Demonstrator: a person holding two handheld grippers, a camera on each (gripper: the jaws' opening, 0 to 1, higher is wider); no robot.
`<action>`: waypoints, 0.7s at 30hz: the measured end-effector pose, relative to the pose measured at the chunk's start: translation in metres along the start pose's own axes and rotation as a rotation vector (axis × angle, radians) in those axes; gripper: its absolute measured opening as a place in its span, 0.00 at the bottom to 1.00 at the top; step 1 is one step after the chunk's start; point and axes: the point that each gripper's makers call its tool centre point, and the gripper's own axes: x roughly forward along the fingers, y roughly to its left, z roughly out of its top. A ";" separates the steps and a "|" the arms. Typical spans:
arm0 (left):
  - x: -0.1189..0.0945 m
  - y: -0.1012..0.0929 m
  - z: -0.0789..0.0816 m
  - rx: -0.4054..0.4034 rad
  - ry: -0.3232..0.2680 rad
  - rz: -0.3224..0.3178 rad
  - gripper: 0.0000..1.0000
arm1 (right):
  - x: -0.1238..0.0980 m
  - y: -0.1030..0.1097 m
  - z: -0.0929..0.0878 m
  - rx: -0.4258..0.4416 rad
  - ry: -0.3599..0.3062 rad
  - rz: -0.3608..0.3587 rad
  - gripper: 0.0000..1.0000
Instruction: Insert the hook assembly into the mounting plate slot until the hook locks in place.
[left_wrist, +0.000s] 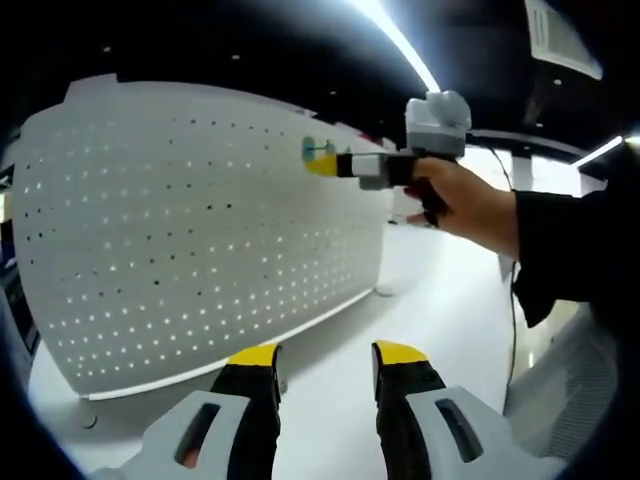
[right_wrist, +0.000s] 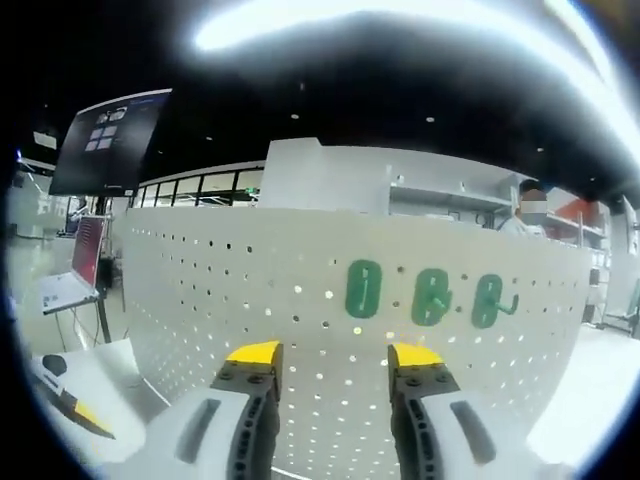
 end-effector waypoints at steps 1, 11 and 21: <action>0.000 0.001 -0.001 0.001 0.002 0.002 0.37 | -0.001 0.001 -0.002 0.001 0.003 0.005 0.40; -0.002 0.003 -0.002 0.005 0.009 0.016 0.37 | -0.014 0.022 -0.032 0.041 0.039 0.094 0.40; -0.005 0.003 -0.002 0.007 0.009 0.027 0.37 | -0.026 0.042 -0.069 0.111 0.075 0.236 0.35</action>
